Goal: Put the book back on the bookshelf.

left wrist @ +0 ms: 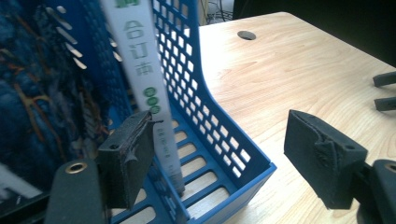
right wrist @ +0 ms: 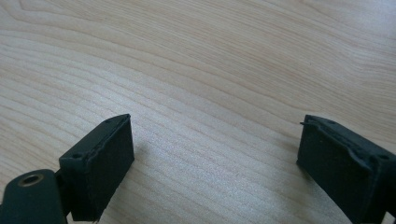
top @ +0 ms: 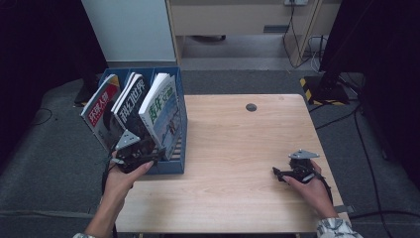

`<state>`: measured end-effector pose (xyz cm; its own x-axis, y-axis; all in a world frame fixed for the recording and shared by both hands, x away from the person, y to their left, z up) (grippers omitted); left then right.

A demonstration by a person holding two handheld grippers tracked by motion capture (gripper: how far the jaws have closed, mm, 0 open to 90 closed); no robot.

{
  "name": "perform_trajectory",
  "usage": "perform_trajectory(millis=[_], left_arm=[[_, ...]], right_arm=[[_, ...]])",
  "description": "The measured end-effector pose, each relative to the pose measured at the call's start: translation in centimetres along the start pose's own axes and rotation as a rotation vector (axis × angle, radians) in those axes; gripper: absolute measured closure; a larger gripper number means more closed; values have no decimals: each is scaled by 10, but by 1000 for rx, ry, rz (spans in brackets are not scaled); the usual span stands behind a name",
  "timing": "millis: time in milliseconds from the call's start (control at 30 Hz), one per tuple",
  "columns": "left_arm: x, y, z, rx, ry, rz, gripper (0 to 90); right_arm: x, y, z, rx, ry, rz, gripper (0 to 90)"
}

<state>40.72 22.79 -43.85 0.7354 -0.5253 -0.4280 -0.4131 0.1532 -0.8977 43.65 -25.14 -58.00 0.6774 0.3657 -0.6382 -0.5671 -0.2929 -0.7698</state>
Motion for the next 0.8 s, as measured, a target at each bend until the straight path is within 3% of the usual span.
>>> perform_trajectory(millis=[533,800], left_arm=[[34,-6,-37,48,133,42,184],[53,-7,-51,62,163,65,140]], right_arm=[[0,0,0,-2,-1,-1,107],[-1,0,1,0,-1,0,107]])
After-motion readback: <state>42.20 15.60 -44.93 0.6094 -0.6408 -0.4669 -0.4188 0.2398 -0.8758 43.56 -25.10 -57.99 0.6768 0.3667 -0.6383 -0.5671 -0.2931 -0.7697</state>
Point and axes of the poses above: each handheld gripper's, and its own axes: x roughly forward along the jaws, y roughly out of its underside, z roughly to its left, the point moved 6 cm from there along x, roughly forward along the jaws, and after that the axes turned 4 degrees about -z, right-handed, at the moved point
